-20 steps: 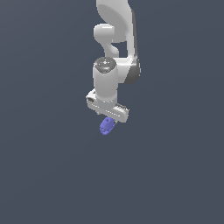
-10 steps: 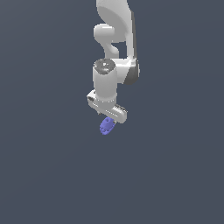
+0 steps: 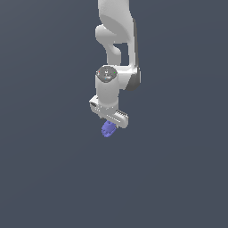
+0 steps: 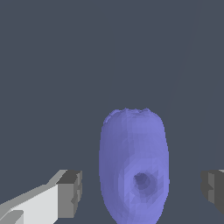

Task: Pick up the object and move it to a goal position.

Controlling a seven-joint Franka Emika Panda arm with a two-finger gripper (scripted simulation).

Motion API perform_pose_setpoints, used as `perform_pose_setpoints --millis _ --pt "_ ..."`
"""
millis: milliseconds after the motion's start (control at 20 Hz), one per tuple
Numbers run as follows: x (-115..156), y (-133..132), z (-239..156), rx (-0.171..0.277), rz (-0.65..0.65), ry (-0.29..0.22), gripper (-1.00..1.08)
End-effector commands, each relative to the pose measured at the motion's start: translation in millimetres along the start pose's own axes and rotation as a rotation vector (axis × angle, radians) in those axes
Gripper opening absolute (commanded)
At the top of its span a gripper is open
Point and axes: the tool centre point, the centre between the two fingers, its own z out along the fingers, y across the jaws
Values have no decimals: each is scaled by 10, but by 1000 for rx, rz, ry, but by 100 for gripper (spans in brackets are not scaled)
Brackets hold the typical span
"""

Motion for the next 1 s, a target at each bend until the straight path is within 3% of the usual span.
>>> perform_pose_setpoints --millis 0,350,400,950 --pt "-6 5 124 0 1 -1 100" --pt "-1 -3 263 0 2 -1 100" --pt "-1 -3 263 0 2 -1 -100" --pt "2 -4 252 1 2 0 -100"
